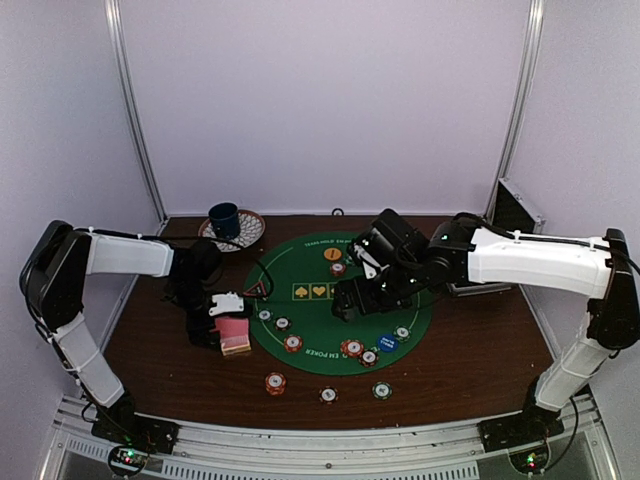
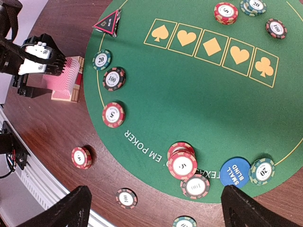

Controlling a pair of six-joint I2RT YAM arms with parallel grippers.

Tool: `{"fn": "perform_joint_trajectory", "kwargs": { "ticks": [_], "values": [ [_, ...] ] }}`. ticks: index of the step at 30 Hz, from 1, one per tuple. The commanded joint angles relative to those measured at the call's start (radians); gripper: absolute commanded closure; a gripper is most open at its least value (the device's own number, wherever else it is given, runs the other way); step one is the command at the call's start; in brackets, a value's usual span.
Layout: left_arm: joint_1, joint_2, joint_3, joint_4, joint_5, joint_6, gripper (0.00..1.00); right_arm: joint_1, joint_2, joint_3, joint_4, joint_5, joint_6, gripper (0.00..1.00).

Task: Distribute texas hold em gaming equipment

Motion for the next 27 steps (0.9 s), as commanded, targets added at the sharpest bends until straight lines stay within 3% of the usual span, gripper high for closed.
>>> {"fn": "perform_joint_trajectory", "kwargs": {
  "ticks": [1, 7, 14, 21, 27],
  "values": [
    [-0.004, 0.030, -0.030, 0.040, 0.015, -0.001, 0.22, -0.007, -0.034, -0.016, 0.016, 0.001, 0.011, 0.00],
    [-0.004, 0.019, -0.052, 0.066, 0.020, 0.006, 0.36, -0.006, -0.033, -0.024, 0.025, -0.003, 0.013, 0.01],
    [-0.004, -0.008, -0.097, 0.121, 0.011, 0.025, 0.65, -0.007, -0.027, -0.021, 0.027, -0.009, 0.014, 0.03],
    [-0.004, -0.024, -0.113, 0.144, 0.006, 0.025, 0.73, -0.006, -0.026, -0.020, 0.030, -0.018, 0.017, 0.04],
    [-0.004, -0.043, -0.110, 0.145, 0.007, 0.029, 1.00, -0.007, -0.022, -0.020, 0.040, -0.023, 0.026, 0.04]
  ]
}}
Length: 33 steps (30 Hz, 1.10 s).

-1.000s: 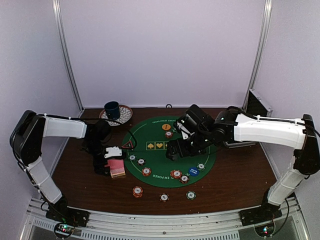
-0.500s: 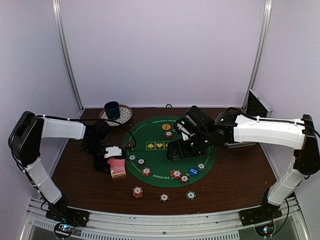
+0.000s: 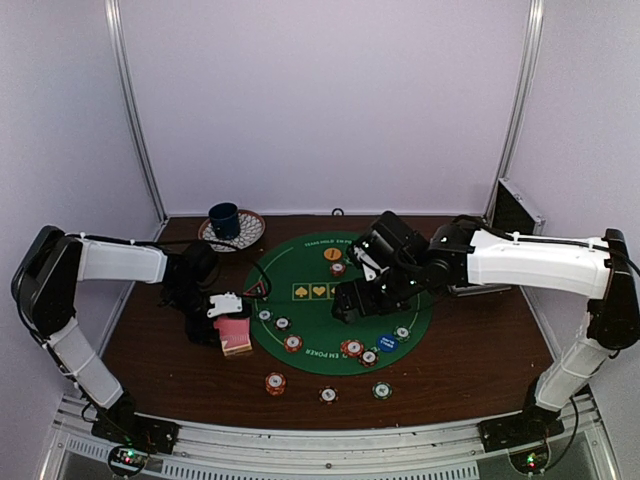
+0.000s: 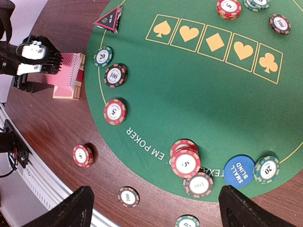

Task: Distribute texas hold em gaming equipment

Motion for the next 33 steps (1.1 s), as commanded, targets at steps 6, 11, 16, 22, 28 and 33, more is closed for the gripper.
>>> {"fn": "perform_joint_trajectory", "kwargs": {
  "ticks": [6, 11, 16, 22, 28, 33],
  "values": [
    [-0.005, -0.002, -0.046, 0.060, -0.002, 0.025, 1.00, -0.007, -0.028, -0.016, 0.049, -0.019, 0.034, 0.06],
    [-0.005, -0.034, -0.029, 0.025, 0.017, 0.027, 1.00, -0.007, -0.026, -0.024, 0.073, -0.034, 0.048, 0.08],
    [-0.005, -0.060, -0.010, -0.021, 0.051, 0.027, 1.00, -0.009, -0.019, -0.032, 0.100, -0.057, 0.063, 0.10],
    [-0.005, -0.096, -0.003, -0.054, 0.080, 0.022, 1.00, -0.013, -0.016, -0.041, 0.123, -0.082, 0.076, 0.10],
    [-0.005, -0.105, 0.023, -0.081, 0.089, 0.011, 1.00, -0.019, -0.014, -0.055, 0.158, -0.115, 0.094, 0.10],
    [-0.005, -0.122, 0.077, -0.138, 0.120, -0.012, 1.00, -0.024, 0.003, -0.065, 0.219, -0.172, 0.121, 0.09]
  ]
}}
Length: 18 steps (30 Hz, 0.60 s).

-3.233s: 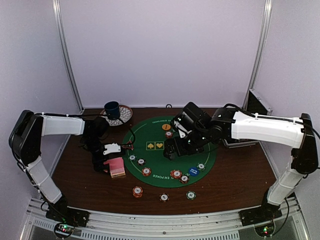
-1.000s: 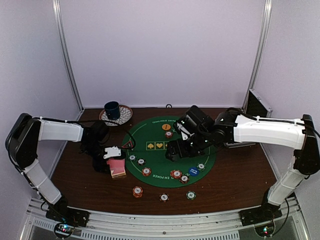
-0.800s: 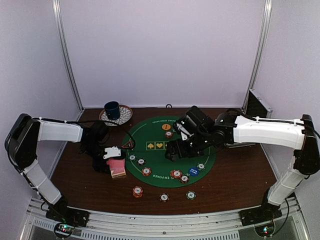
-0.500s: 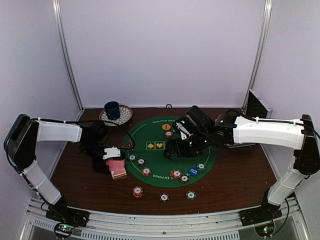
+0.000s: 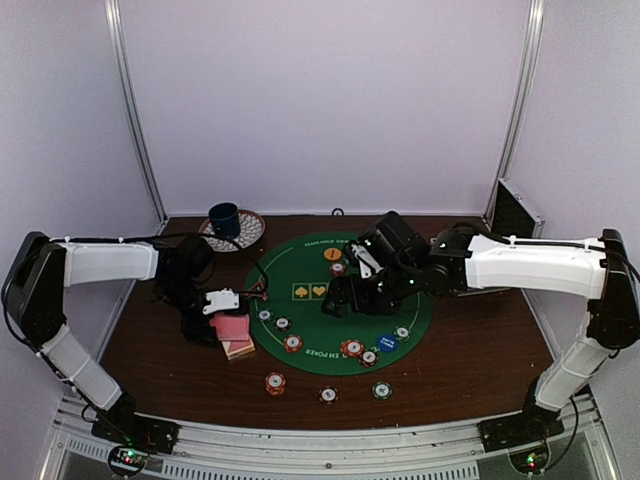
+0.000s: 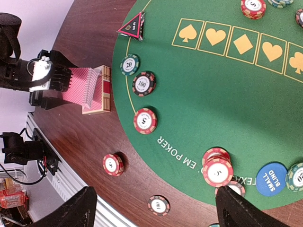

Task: Distribute texas hold em gaming equipment

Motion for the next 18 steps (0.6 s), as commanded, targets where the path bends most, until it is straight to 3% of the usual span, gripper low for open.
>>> {"fn": "perform_joint_trajectory", "kwargs": {
  "ticks": [1, 9, 18],
  "values": [
    [-0.004, -0.052, 0.079, -0.056, 0.068, -0.024, 1.00, -0.011, 0.008, -0.018, 0.087, -0.069, 0.038, 0.09],
    [-0.009, -0.108, 0.172, -0.168, 0.133, -0.066, 1.00, -0.034, 0.085, -0.017, 0.297, -0.248, 0.139, 0.08],
    [-0.087, -0.151, 0.208, -0.189, 0.108, -0.102, 1.00, -0.037, 0.246, 0.032, 0.644, -0.455, 0.348, 0.08]
  ]
}}
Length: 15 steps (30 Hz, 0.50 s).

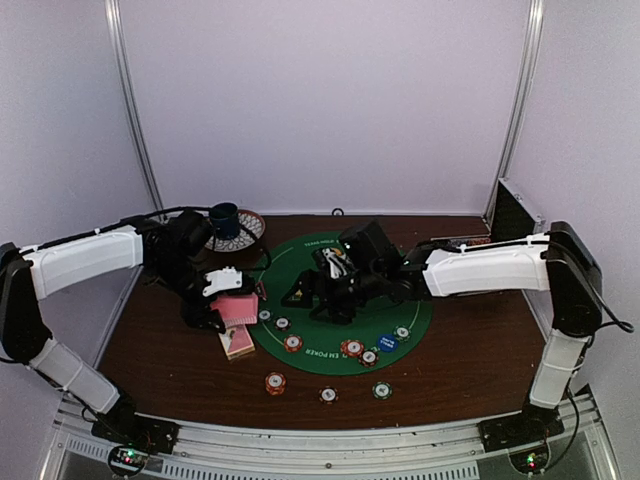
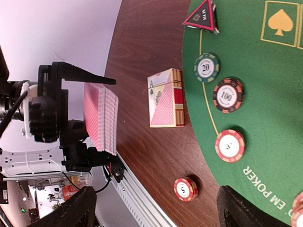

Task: Distribute texas hold em gaming equipment

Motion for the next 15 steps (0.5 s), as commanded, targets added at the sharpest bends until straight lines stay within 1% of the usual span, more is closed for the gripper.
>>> {"fn": "perform_joint_trajectory", "kwargs": {
  "ticks": [1, 4, 7, 15],
  "values": [
    [-0.028, -0.034, 0.056, -0.015, 0.025, -0.037, 1.00, -0.005, 0.074, 0.044, 0.251, -0.133, 0.145, 0.09],
    [-0.033, -0.033, 0.096, -0.033, 0.041, -0.053, 1.00, -0.006, 0.113, 0.041, 0.359, -0.158, 0.218, 0.11],
    [-0.040, -0.027, 0.122, -0.050, 0.048, -0.060, 1.00, -0.006, 0.141, 0.040, 0.433, -0.176, 0.269, 0.12],
    [-0.060, -0.017, 0.142, -0.061, 0.032, -0.055, 1.00, -0.005, 0.186, 0.001, 0.631, -0.211, 0.386, 0.15]
  ]
}}
